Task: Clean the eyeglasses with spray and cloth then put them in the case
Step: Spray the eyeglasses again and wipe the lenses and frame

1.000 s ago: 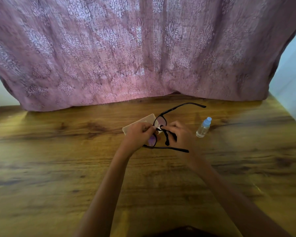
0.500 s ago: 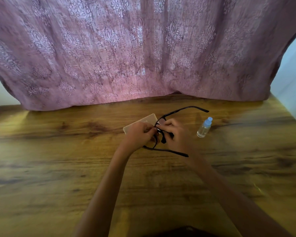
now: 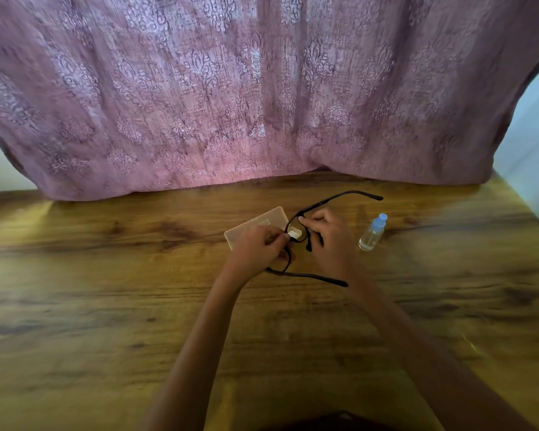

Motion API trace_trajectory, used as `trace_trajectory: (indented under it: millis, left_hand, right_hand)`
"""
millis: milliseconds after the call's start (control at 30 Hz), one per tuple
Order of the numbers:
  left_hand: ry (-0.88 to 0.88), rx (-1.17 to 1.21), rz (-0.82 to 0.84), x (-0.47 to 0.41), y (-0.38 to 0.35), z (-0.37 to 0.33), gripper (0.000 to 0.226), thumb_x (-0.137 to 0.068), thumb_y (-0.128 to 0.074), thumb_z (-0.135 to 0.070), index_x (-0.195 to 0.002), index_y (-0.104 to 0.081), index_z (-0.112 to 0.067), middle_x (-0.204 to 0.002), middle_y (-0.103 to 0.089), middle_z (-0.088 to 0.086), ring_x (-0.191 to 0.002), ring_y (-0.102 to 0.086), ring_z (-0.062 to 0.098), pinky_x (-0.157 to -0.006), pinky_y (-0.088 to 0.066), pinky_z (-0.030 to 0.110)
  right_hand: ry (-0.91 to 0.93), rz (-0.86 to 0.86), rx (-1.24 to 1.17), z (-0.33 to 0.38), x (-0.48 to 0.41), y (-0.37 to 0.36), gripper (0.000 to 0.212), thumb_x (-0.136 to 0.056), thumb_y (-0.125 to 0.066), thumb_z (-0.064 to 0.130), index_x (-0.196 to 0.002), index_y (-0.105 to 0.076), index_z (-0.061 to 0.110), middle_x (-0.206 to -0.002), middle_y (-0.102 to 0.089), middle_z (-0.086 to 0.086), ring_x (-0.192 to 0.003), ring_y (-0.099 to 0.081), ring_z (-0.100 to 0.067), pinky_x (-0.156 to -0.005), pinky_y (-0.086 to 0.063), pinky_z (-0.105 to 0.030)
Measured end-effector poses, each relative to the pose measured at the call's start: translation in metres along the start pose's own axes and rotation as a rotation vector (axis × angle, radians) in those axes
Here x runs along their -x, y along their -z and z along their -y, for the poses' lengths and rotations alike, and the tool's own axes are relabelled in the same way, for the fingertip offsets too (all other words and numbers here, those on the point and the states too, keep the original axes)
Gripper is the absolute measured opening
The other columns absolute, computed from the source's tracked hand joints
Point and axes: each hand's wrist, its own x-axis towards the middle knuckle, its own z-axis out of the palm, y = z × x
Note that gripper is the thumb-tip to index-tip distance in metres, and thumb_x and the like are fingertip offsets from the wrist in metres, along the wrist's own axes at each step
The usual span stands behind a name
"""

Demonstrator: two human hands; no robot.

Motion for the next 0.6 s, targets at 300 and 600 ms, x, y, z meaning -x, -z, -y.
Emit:
trace_trajectory:
  millis: [300,600]
  left_hand:
    - [0.02,-0.004,-0.023,-0.001,-0.004,0.003,0.025,-0.098,-0.053,-0.024,-0.091,-0.074,-0.012,-0.066,-0.061,-0.014,-0.058,-0.052,-0.004,-0.053,-0.037,0.007]
    - [0.068,0.037,-0.019,-0.003,-0.003,0.005,0.025,-0.098,-0.053,-0.023,-0.091,-0.075,-0.012,-0.081,-0.072,0.001,-0.062,-0.057,0.0,-0.058,-0.041,0.012]
  right_hand:
    - [-0.022,0.001,0.023,-0.01,0.01,-0.004,0.029,-0.08,-0.065,-0.011,-0.105,-0.073,0.001,-0.086,-0.062,-0.009,-0.076,-0.059,-0.024,-0.065,-0.039,-0.025]
    - [0.016,0.066,-0.079,-0.001,0.017,-0.007,0.027,-0.08,-0.059,-0.001,-0.1,-0.075,0.005,-0.085,-0.064,-0.008,-0.073,-0.057,-0.018,-0.065,-0.031,-0.007]
